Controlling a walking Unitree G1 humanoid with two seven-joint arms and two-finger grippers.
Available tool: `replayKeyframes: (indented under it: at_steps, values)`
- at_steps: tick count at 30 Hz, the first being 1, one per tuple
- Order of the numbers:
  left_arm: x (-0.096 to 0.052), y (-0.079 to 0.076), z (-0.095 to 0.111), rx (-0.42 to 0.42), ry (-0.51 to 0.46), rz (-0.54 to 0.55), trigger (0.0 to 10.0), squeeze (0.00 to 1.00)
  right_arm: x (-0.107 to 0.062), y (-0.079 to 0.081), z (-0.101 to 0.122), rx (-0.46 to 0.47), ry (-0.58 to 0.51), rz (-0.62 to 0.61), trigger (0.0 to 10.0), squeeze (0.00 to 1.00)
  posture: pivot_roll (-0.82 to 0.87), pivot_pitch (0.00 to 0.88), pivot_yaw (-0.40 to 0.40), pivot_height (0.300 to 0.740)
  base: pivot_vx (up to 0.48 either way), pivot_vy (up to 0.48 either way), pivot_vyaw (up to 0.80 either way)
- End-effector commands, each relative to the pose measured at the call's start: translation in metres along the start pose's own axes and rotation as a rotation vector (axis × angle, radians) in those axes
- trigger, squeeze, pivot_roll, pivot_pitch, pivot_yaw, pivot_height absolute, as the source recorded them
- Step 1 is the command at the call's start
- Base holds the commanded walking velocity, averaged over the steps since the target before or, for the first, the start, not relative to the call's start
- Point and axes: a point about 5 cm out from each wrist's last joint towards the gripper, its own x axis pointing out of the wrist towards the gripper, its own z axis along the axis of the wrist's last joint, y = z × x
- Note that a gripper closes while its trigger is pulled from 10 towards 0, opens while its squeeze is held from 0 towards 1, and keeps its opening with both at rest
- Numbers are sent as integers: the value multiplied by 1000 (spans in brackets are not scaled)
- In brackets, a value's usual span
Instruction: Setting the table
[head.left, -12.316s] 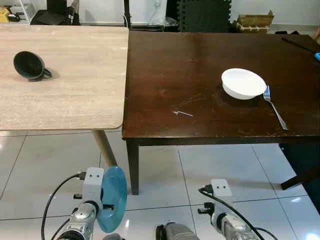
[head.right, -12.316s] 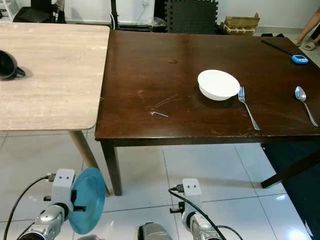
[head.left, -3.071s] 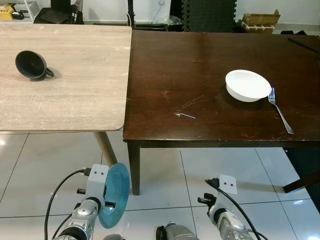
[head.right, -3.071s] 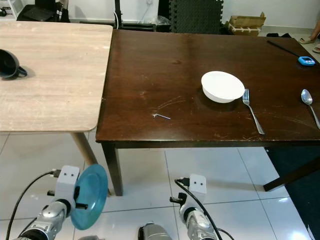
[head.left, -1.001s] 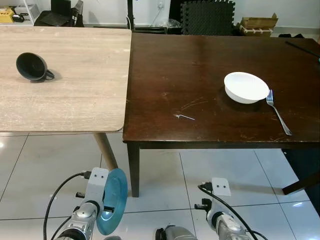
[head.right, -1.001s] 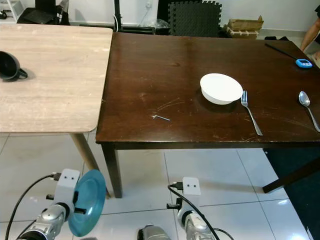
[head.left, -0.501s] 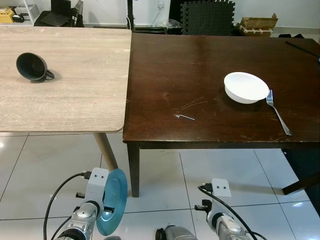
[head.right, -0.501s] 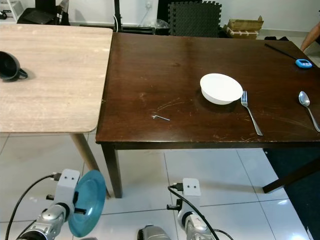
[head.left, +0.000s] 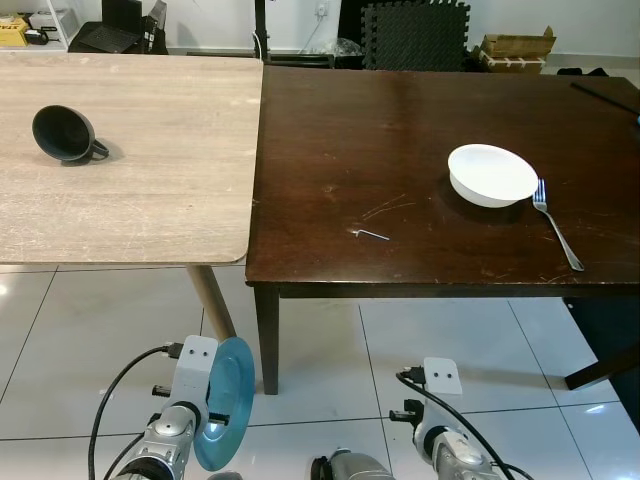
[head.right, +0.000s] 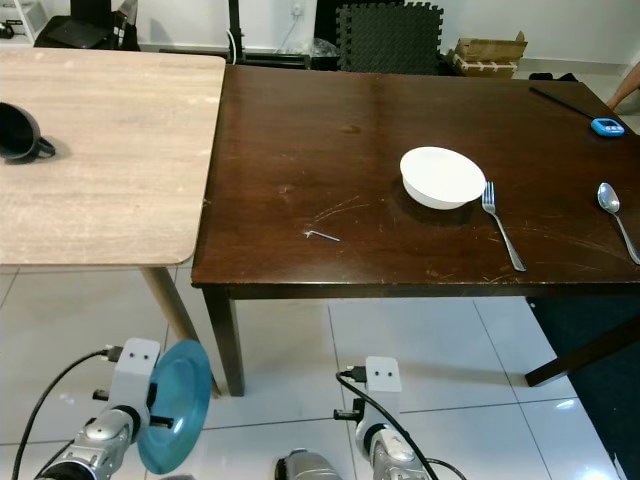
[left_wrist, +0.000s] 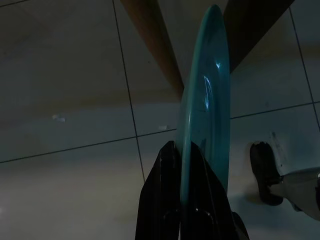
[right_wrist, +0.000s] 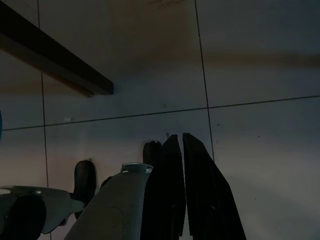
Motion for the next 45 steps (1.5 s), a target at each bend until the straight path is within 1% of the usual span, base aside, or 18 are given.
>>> replayKeyframes:
  at_steps: [1, 25, 45]
  values:
    - [0, -2, -4, -11, 25, 0, 10000, 0, -2, -1, -6, -3, 21, -1, 10000, 0, 53, 22, 4, 740, 0, 0, 0]
    - [-1, 1, -4, -33, 20, 9, 10000, 0, -1, 1, -3, -4, 18, 5, 10000, 0, 55, 21, 3, 740, 0, 0, 0]
    - [-1, 0, -5, -30, 22, 4, 10000, 0, -1, 0, -3, -6, 15, 6, 10000, 0, 50, 19, 3, 740, 0, 0, 0]
